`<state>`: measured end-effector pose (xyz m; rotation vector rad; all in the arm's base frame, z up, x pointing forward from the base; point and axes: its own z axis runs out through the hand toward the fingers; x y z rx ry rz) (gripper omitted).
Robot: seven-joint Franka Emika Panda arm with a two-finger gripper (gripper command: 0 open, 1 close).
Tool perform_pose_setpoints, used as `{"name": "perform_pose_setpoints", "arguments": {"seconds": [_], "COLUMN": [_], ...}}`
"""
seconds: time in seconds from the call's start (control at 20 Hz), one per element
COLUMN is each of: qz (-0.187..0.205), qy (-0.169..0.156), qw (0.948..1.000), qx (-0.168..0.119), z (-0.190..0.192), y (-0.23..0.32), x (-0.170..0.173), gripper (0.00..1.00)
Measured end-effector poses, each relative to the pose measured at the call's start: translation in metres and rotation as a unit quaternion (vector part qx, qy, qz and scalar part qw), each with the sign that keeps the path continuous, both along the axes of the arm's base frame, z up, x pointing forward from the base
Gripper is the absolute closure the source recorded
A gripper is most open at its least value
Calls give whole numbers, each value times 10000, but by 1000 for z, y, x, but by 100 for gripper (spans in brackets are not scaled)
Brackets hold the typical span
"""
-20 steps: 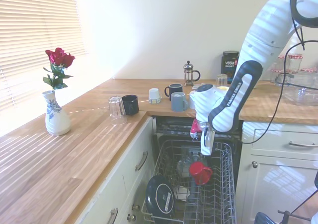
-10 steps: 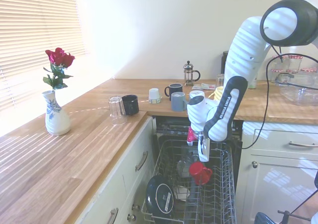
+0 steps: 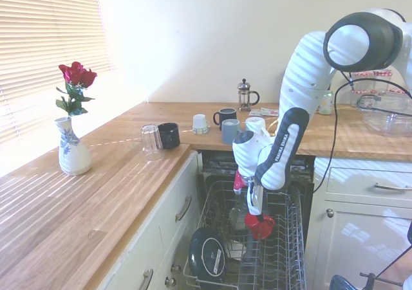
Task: Unload the mug from the dish rack
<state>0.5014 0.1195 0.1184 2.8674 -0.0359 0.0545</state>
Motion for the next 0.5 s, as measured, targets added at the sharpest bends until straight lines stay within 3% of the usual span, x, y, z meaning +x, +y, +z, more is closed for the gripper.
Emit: {"name": "perform_pose_setpoints", "arguments": {"seconds": [0.15, 0.5], "qz": [26, 104], "qy": [125, 76], "qw": [9999, 9996], "qx": [-98, -248], "z": [-21, -25], "y": [-6, -1], "x": [-7, -13], "gripper": [0, 0]}}
